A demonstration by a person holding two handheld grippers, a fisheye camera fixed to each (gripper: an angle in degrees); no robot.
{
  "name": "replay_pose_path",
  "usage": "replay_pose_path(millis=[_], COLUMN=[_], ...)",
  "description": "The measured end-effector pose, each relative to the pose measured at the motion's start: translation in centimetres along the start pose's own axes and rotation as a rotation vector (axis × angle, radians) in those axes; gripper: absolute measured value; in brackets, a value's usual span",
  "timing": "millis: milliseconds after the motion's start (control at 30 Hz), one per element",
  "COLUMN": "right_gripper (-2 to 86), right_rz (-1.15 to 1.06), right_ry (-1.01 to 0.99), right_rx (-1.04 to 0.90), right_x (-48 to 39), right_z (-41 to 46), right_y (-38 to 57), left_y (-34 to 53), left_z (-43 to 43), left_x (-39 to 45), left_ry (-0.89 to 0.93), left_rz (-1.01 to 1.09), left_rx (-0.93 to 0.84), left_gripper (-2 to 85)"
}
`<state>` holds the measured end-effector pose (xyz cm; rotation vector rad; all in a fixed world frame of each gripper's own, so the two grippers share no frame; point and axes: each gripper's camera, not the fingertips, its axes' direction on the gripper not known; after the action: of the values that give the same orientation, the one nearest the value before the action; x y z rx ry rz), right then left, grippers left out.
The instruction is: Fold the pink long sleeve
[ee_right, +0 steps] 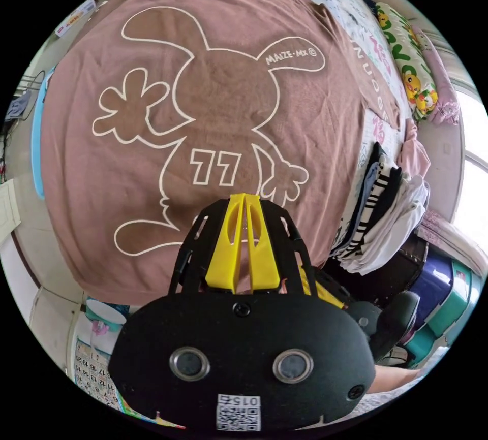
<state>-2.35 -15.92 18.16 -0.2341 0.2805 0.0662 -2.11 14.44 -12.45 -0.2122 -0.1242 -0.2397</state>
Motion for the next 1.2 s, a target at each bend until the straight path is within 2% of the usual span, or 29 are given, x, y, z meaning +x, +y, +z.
replay_pose_path(millis=[133, 233, 400, 533, 800, 900, 1200], right_gripper=[-0.5, -0.6, -0.9, -1.0, 0.7, 3.9, 7.5], right_rz=[-0.061, -0.194, -0.413, -0.366, -0.243, -0.269, -0.293], right_ry=[-0.105, -0.234, -0.129, -0.055, 0.009, 0.070, 0.035], right_rx=[0.040, 0.040, 0.028, -0.023, 0.034, 0.067, 0.055], right_x=[-4.0, -8.9, -16.0, -17.0, -17.8, -18.6, -19.7], right_z=[-1.6, -2.7, -3.3, -2.4, -5.0, -6.3, -8.8], right_y=[2.9, 6.3, 10.9, 12.0, 15.8, 17.5, 21.3], left_y=[0.9, 2.0, 3.3, 2.6, 1.7, 1.8, 0.0], left_z=[-2.0, -3.0, -4.0, -5.2, -10.8, -13.0, -19.5], left_x=[3.2, 7.2, 11.2, 10.8, 9.5, 9.5, 7.2], left_ry=[0.020, -0.032, -0.111, -0.154, -0.162, -0.185, -0.248], left_rz=[0.043, 0.142, 0.244, 0.231, 0.282, 0.330, 0.329], left_rx=[0.052, 0.043, -0.010, -0.043, -0.053, -0.054, -0.086], left_gripper=[-0.2, 0.3, 4.3, 7.2, 7.2, 7.4, 8.8])
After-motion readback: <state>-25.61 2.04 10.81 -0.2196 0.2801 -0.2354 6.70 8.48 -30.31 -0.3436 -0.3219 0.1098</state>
